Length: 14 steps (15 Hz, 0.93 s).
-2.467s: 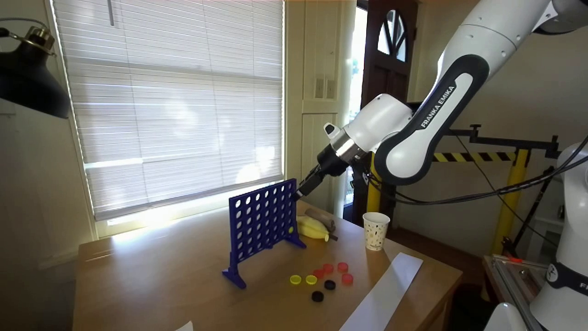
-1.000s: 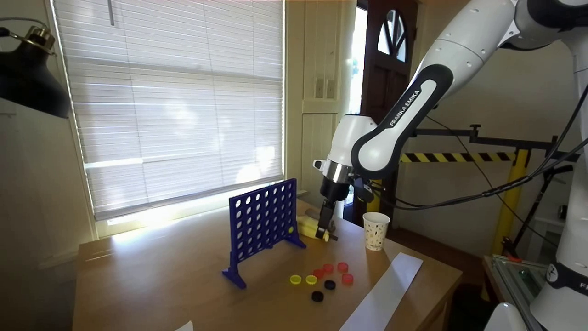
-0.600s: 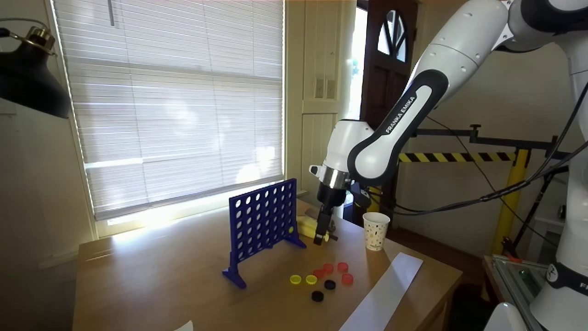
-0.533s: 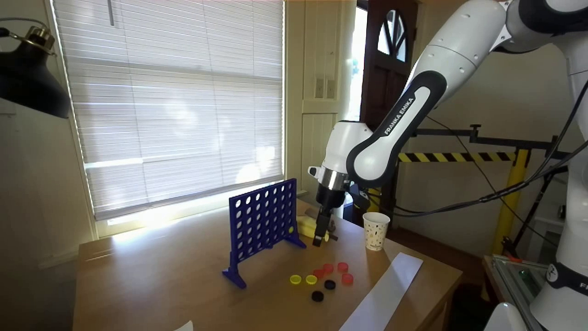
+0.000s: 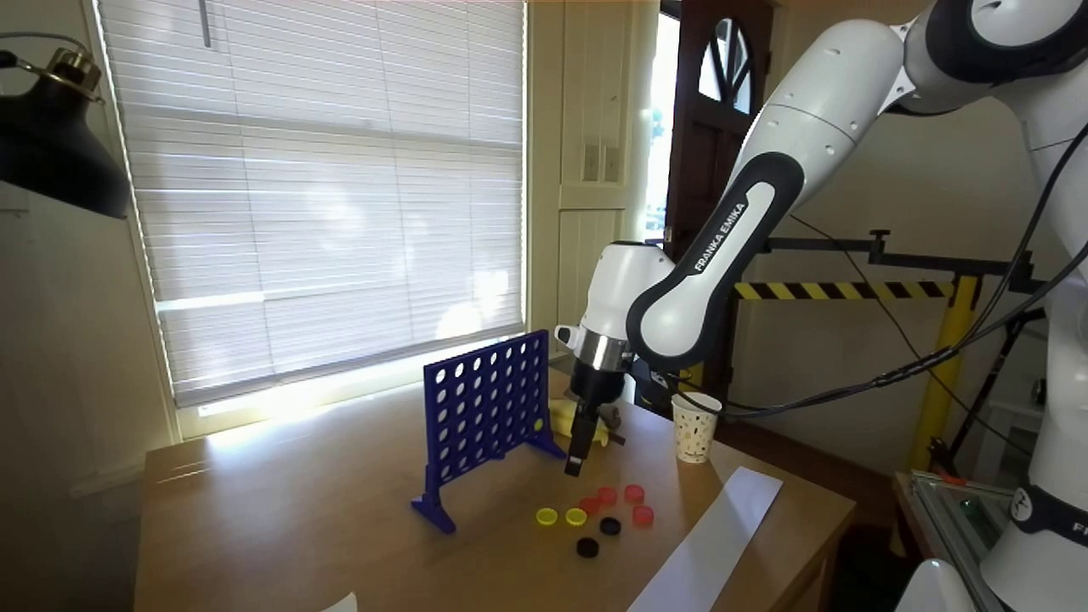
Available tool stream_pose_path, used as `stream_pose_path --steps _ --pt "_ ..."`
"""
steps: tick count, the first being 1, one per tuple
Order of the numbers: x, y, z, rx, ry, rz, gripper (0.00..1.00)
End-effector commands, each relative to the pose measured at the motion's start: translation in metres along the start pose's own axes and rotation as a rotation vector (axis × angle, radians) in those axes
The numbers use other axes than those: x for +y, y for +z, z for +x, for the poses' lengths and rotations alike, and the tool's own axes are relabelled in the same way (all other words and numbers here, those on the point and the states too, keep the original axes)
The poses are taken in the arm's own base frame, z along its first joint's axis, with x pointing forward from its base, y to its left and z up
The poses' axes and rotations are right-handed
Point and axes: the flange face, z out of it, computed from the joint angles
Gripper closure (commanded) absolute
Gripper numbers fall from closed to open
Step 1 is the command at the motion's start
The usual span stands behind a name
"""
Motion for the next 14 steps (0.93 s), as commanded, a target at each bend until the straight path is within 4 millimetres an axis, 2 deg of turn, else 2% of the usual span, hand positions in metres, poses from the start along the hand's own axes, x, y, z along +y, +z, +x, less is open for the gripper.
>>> stream_pose_path --steps 1,14 --pt "-0.001 0.0 0.001 0.009 0.015 0.001 0.0" --pt "-0.026 0.05 0.023 0.036 0.063 0.005 0.0"
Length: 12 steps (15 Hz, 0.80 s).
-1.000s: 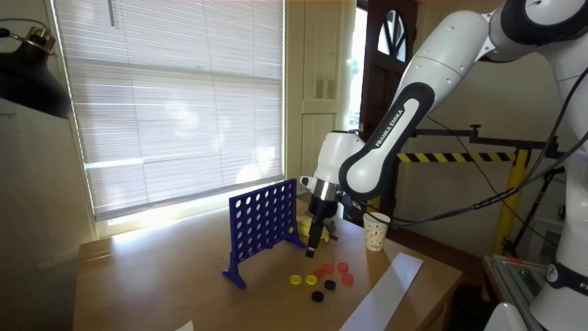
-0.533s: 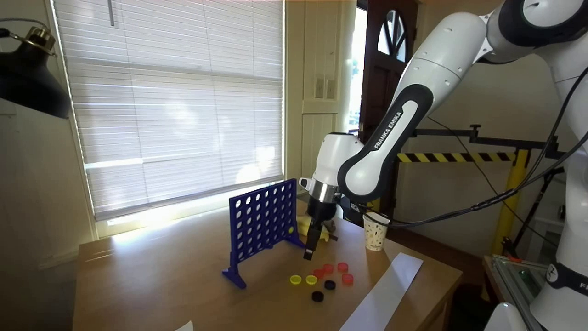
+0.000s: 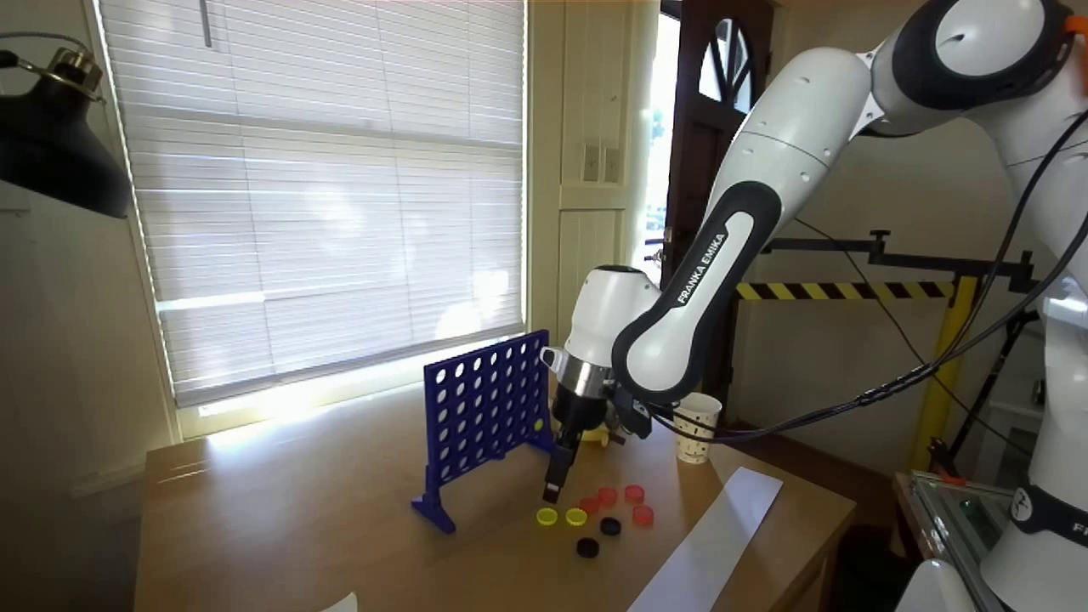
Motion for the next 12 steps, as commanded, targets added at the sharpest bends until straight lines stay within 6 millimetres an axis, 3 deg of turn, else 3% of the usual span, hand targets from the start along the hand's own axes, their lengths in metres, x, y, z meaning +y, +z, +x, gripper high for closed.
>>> stream_pose_path --steps 1,12 --pt "-0.002 0.017 0.008 0.011 0.009 -0.004 0.0" --pt "-0.005 0.036 0.014 -0.007 0.001 0.002 0.01"
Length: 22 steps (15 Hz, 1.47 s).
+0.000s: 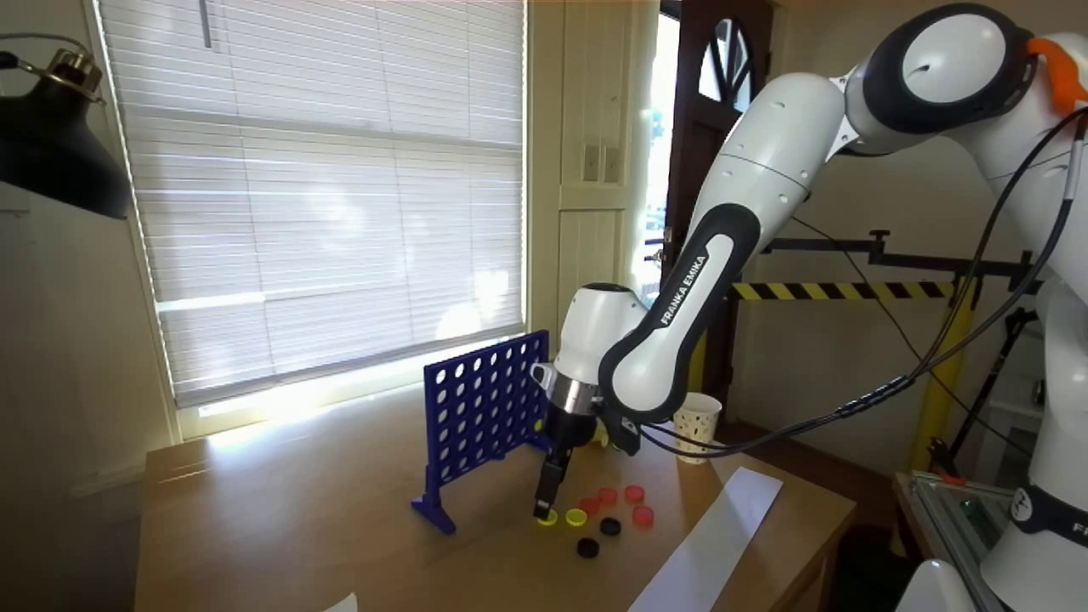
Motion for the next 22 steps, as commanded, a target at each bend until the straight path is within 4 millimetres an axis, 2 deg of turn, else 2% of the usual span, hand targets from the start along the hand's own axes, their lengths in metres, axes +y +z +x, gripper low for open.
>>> stream_pose_path --steps 1,3,4,5,10,11,12,13,15,16,17,18,19,22 --pt "-0.0027 0.0095 0.0064 0.0 0.003 -0.007 0.01" --pt "-0.004 0.011 0.0072 -0.001 0.0 -0.006 0.01" --pt "-0.0047 0.0119 0.0077 -0.003 -0.001 -0.004 0.07" --pt "-0.0052 0.0128 0.0078 -0.004 -0.002 -0.004 0.28" --pt "-0.0067 0.0159 0.009 -0.013 -0.005 0.0 0.63" --pt "-0.0071 0.0162 0.0088 -0.016 -0.006 0.001 0.19" --pt "-0.0073 0.0164 0.0087 -0.018 -0.008 0.001 0.25" --pt "-0.0076 0.0166 0.0087 -0.02 -0.01 0.002 0.25" --pt "-0.0087 0.0173 0.0081 -0.027 -0.013 0.005 0.13" --pt "-0.0088 0.0177 0.008 -0.03 -0.013 0.005 0.44" --pt "-0.0086 0.0182 0.008 -0.03 -0.012 0.006 0.51" --pt "-0.0085 0.0185 0.0079 -0.033 -0.012 0.006 0.52" --pt "-0.0083 0.0186 0.0079 -0.033 -0.012 0.006 0.58" --pt "-0.0075 0.0188 0.0082 -0.033 -0.012 0.005 0.82"
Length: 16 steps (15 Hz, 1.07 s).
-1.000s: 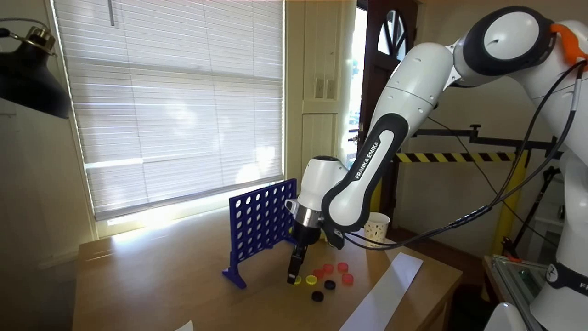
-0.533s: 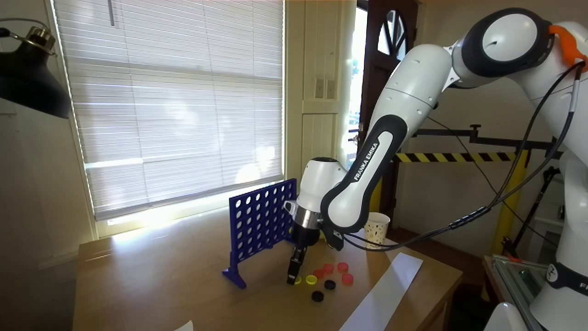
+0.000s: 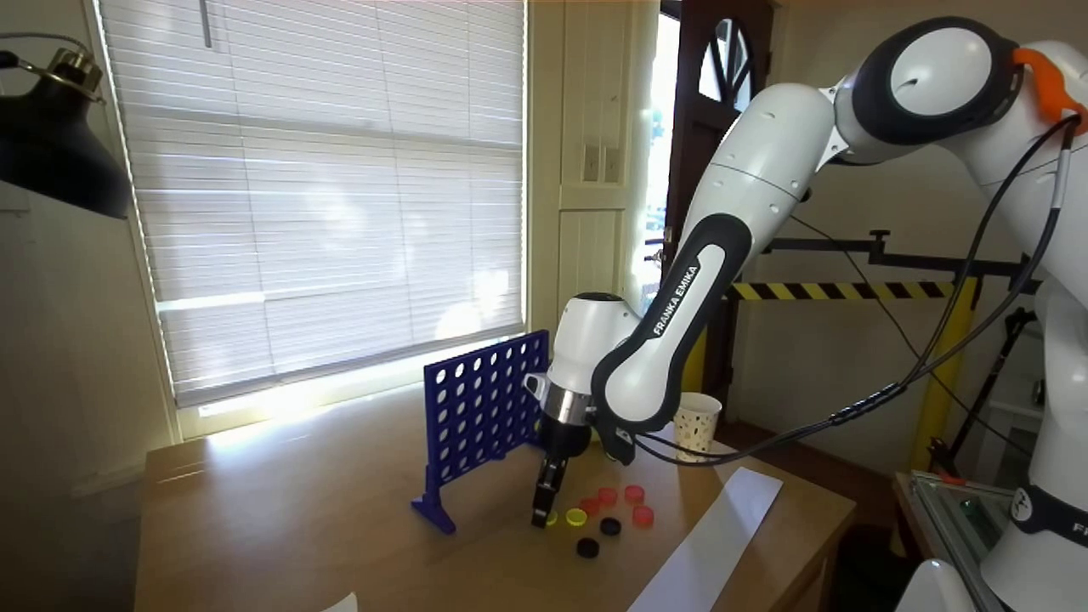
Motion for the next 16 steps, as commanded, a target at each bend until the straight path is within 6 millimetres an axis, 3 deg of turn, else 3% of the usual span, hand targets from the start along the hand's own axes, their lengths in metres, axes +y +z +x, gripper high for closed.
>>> stream_pose_path --steps 1,6,16 --pt "0.0 0.004 0.005 -0.013 -0.001 -0.003 0.88" --pt "-0.003 -0.006 0.006 0.018 -0.004 -0.001 0.9" --pt "-0.019 -0.079 0.007 0.313 -0.044 -0.063 0.9"
